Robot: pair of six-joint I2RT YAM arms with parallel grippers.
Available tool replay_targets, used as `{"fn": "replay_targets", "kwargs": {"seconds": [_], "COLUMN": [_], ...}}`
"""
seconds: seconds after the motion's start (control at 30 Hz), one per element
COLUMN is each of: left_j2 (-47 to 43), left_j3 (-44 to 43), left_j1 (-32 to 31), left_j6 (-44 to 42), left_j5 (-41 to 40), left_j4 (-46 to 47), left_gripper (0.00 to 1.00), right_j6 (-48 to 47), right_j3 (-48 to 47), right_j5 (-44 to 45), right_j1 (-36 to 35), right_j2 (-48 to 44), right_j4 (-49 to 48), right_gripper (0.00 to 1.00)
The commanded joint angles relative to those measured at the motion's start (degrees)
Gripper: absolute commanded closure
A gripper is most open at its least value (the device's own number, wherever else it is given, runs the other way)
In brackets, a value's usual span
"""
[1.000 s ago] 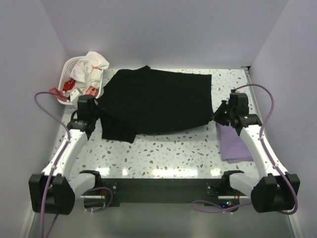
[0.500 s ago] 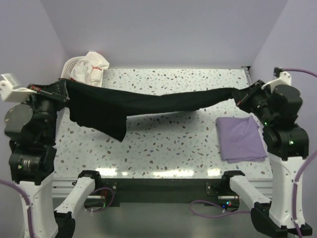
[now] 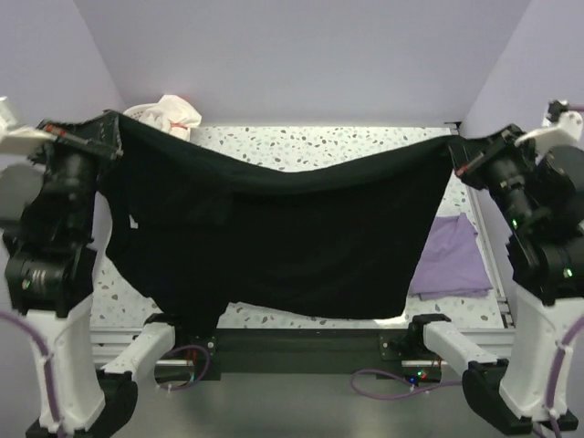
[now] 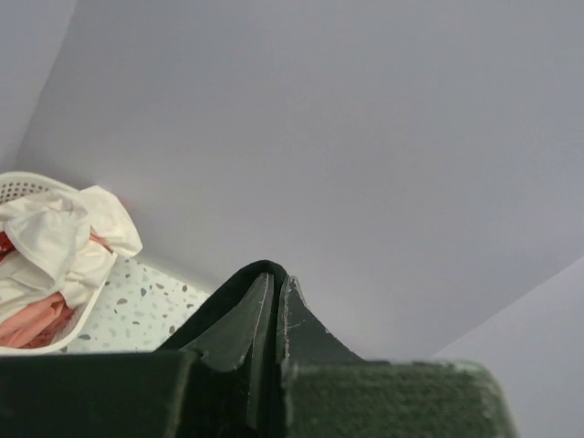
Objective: Fold and stack the t-shirts
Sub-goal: Flatten the tshirt out
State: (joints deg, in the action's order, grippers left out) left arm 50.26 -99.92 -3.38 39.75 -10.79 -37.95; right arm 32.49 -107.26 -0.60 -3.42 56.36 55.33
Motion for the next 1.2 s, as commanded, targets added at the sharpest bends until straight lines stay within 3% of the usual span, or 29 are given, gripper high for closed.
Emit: {"fn": "replay_targets", "kwargs": {"seconds": [0.0,0.2,0.27,0.4,0.5,0.63,0.77,0.93,1.17], "left_j2": [8.3,26.9,35.5,51.2,54.9,50.0,44.6,35.8,27.0], "left_j3": [3.5,-2.3,-9.7,-37.3,-40.5,-26.9,-14.6,9.1,38.0], "left_j1": [0.4,0.4,0.5,2.1,4.1,7.6,8.6,8.7,8.7], "left_j6": [0.0,-0.2,-0.5,-1.3,-0.5,1.9,2.0,4.3,7.0], "left_j5": [2.3,5.1,5.7,8.7,10.5,13.4,14.4,16.8,16.4], "left_j4": [10.1,23.2,25.6,20.9,23.3,31.8,34.3,40.3,41.1], "left_gripper": [1.00,1.00,1.00,1.00,1.00,1.00,1.00,1.00,1.00], "right_j6": [1.5,2.1,1.5,2.0,3.5,5.0,5.5,6.0,6.7], "right_j3": [5.9,1.8,-5.6,-20.3,-26.7,-21.9,-4.2,13.8,38.8], "right_j5": [-0.9,-1.3,-0.9,-1.2,-2.9,-4.8,-5.5,-6.7,-9.8], "right_j1": [0.3,0.3,0.5,3.1,5.8,7.0,7.2,8.3,8.5], "right_j2": [7.7,20.9,28.0,38.5,42.6,41.0,34.8,30.1,27.5], "right_j4": [-12.2,-24.2,-26.0,-25.5,-26.1,-29.9,-33.4,-35.0,-36.1], "right_gripper": [1.00,1.00,1.00,1.00,1.00,1.00,1.00,1.00,1.00]}}
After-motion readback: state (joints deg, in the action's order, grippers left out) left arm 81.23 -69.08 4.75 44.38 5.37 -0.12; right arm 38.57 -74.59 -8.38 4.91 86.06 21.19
